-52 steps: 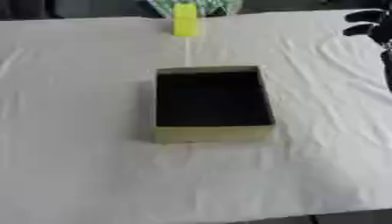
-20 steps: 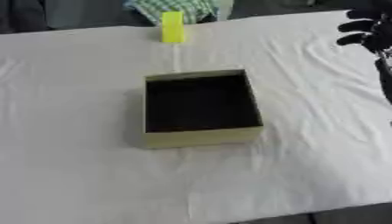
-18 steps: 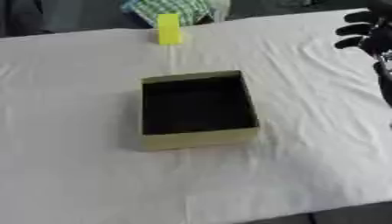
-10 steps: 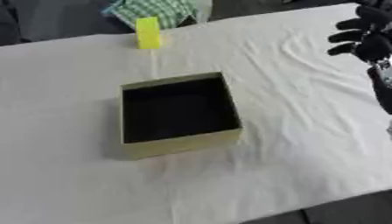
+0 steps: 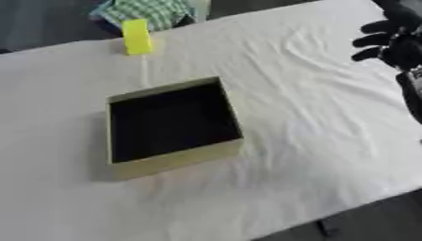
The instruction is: Pick up objects on the table and place them in the box.
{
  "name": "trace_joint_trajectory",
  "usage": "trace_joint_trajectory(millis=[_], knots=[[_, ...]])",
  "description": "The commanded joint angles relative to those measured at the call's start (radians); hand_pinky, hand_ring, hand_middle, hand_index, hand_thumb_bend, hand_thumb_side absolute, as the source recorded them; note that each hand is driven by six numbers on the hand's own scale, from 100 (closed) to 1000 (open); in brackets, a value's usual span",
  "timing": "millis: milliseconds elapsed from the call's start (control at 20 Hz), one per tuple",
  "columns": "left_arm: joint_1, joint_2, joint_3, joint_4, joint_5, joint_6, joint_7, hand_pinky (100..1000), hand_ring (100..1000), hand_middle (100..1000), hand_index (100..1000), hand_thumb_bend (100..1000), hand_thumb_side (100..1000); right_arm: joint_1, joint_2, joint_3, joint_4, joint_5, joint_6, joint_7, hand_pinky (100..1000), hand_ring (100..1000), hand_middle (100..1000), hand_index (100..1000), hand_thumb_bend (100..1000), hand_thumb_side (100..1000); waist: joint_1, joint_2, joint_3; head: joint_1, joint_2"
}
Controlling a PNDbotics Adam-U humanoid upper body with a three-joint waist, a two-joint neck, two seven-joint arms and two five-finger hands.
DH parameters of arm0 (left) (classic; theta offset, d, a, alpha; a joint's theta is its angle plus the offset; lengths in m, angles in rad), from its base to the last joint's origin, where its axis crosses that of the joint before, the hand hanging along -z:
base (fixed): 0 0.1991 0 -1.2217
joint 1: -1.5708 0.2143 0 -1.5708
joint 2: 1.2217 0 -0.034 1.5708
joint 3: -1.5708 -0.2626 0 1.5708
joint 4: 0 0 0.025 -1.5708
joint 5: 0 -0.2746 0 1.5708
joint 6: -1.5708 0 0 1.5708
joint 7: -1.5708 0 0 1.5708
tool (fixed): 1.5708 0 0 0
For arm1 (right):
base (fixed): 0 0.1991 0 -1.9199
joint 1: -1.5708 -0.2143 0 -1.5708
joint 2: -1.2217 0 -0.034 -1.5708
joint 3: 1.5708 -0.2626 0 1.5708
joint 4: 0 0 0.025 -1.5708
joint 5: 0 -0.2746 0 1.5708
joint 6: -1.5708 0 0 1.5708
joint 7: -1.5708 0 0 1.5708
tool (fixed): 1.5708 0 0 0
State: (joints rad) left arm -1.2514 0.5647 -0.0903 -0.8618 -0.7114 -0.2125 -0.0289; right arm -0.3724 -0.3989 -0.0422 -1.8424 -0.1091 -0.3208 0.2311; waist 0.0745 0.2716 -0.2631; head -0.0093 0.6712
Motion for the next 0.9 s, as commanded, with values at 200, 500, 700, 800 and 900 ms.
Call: trace_joint_trajectory(millis=[200,500,700,800,900], knots=[[-0.036,0.005,0.045,0.109,-0.188,0.024,0.034,800,793,822,886,510,780,-0.032,0.001,0.008,-0.019,-0.017,0.001,0.016,663,746,755,934,100,720,0.003,-0.005,-0.031,0.066,-0.043],[-0.031,0.006,0.076,0.183,-0.325,0.096,0.045,783,785,815,890,593,765,-0.048,0.014,0.022,-0.019,-0.021,0.004,0.034,662,745,753,933,100,727,0.01,0.013,-0.056,0.145,-0.086],[-0.029,0.007,0.089,0.205,-0.361,0.116,0.064,791,793,822,890,623,751,-0.053,0.019,0.026,-0.019,-0.019,0.005,0.04,661,744,752,933,100,731,0.014,0.025,-0.064,0.197,-0.106],[-0.03,0.009,0.092,0.211,-0.363,0.116,0.061,795,795,825,892,637,746,-0.056,0.022,0.028,-0.018,-0.018,0.006,0.043,660,744,752,933,100,734,0.017,0.03,-0.067,0.217,-0.113],[-0.03,0.011,0.093,0.218,-0.363,0.11,0.047,801,802,836,900,648,745,-0.058,0.026,0.03,-0.018,-0.017,0.008,0.046,659,744,751,932,100,737,0.02,0.037,-0.07,0.232,-0.12]])
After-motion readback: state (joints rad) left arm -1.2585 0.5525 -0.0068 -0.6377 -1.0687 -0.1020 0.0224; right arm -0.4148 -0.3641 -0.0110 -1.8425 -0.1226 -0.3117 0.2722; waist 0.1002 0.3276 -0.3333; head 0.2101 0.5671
